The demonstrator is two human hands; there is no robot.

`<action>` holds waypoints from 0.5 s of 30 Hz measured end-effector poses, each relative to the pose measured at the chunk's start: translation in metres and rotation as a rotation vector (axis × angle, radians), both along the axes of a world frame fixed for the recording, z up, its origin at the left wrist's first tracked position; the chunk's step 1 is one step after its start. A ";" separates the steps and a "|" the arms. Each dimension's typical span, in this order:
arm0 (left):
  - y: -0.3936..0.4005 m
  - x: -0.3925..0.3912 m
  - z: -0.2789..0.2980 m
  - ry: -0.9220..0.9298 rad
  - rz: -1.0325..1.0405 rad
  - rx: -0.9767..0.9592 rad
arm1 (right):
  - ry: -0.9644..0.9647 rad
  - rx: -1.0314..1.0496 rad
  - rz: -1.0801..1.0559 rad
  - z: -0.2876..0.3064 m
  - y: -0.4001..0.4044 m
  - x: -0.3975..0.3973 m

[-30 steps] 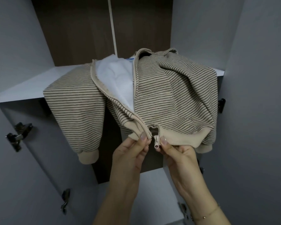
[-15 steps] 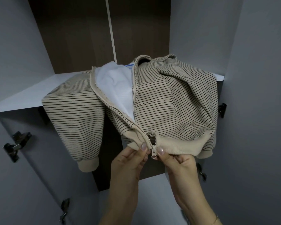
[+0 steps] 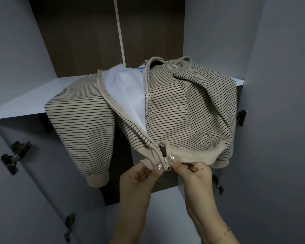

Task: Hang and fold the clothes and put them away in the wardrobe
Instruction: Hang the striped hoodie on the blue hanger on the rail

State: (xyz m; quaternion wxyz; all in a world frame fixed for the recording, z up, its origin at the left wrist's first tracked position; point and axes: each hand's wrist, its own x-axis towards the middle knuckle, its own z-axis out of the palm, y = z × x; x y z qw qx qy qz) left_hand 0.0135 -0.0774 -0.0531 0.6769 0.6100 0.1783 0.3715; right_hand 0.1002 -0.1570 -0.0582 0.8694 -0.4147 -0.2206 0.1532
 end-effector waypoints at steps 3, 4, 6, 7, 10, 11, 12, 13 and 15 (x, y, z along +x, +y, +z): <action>0.008 -0.001 0.002 0.069 -0.022 0.036 | 0.051 -0.038 0.004 -0.003 0.004 0.002; 0.013 -0.003 0.004 0.109 -0.031 0.074 | 0.077 -0.054 0.010 -0.004 0.006 0.002; 0.025 -0.008 0.006 0.248 0.074 0.269 | 0.133 -0.079 0.020 -0.007 0.007 0.004; 0.031 -0.012 0.007 0.319 0.195 0.425 | 0.157 -0.091 0.021 -0.008 0.006 0.006; 0.039 -0.019 0.013 0.223 0.429 0.921 | 0.194 -0.115 0.042 -0.010 0.005 0.009; 0.039 -0.018 0.013 0.162 0.379 1.100 | 0.207 -0.116 0.061 -0.010 0.005 0.010; 0.038 -0.015 0.010 0.132 0.309 1.269 | 0.223 -0.112 0.080 -0.011 0.005 0.009; 0.038 -0.011 0.006 0.133 0.261 1.390 | 0.234 -0.108 0.099 -0.012 0.005 0.009; 0.037 -0.004 0.000 0.158 0.275 1.456 | 0.218 -0.108 0.133 -0.013 0.005 0.007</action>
